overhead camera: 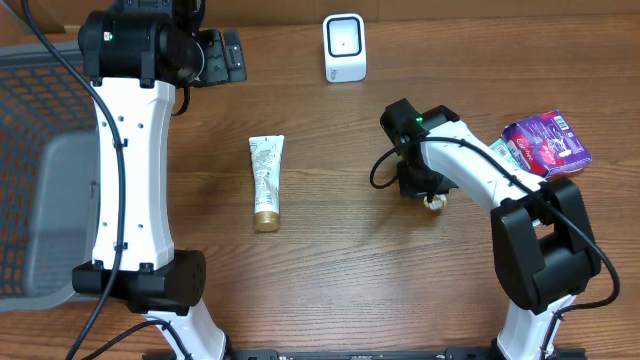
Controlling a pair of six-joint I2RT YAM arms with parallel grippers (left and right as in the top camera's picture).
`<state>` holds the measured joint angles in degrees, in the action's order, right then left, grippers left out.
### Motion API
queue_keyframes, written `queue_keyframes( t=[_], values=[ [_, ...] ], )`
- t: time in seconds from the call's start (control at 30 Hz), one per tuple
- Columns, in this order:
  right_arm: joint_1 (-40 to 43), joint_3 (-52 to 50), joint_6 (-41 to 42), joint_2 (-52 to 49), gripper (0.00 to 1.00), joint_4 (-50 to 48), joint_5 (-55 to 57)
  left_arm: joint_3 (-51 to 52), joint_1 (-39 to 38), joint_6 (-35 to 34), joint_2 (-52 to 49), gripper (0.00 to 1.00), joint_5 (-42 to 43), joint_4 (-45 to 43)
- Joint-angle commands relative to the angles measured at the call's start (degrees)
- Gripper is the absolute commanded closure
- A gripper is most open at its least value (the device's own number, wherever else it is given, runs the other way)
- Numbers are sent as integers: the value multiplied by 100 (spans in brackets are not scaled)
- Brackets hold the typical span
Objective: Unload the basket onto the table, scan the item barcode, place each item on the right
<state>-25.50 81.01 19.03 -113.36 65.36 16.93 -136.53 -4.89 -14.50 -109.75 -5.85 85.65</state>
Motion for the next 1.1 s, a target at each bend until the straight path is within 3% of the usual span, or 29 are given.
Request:
queue_keyframes(
  t=[0.0, 0.07, 0.13, 0.23, 0.63, 0.7, 0.77, 0.87, 1.07],
  values=[
    [-240, 184, 173, -162, 82, -144, 444, -22, -48, 13, -28, 1, -13, -20],
    [-361, 181, 151, -258, 75, -175, 446, -22, -48, 13, -28, 0, -13, -22],
    [-507, 181, 17, -337, 57, -188, 446, -22, -48, 13, -28, 0, -13, -22],
    [-732, 186, -232, -358, 44, -229, 448, -22, -48, 13, -28, 0, -13, -20],
    [-898, 1237, -144, -243, 30, 614, 31, -22, -44, 13, -28, 0, -11, -22],
    [-723, 1434, -227, -133, 13, 826, 2, -22, -44, 13, -28, 0, -13, -22],
    [-487, 1458, -767, -44, 3, 901, -378, -22, -44, 15, -28, 0, -13, -20],
    [-90, 1351, -1561, -76, 2, 960, -1274, -22, -44, 13, -28, 0, -13, -22],
    [382, 741, -2120, -184, 3, 608, -1875, -22, -44, 13, -28, 0, -13, -20]
  ],
)
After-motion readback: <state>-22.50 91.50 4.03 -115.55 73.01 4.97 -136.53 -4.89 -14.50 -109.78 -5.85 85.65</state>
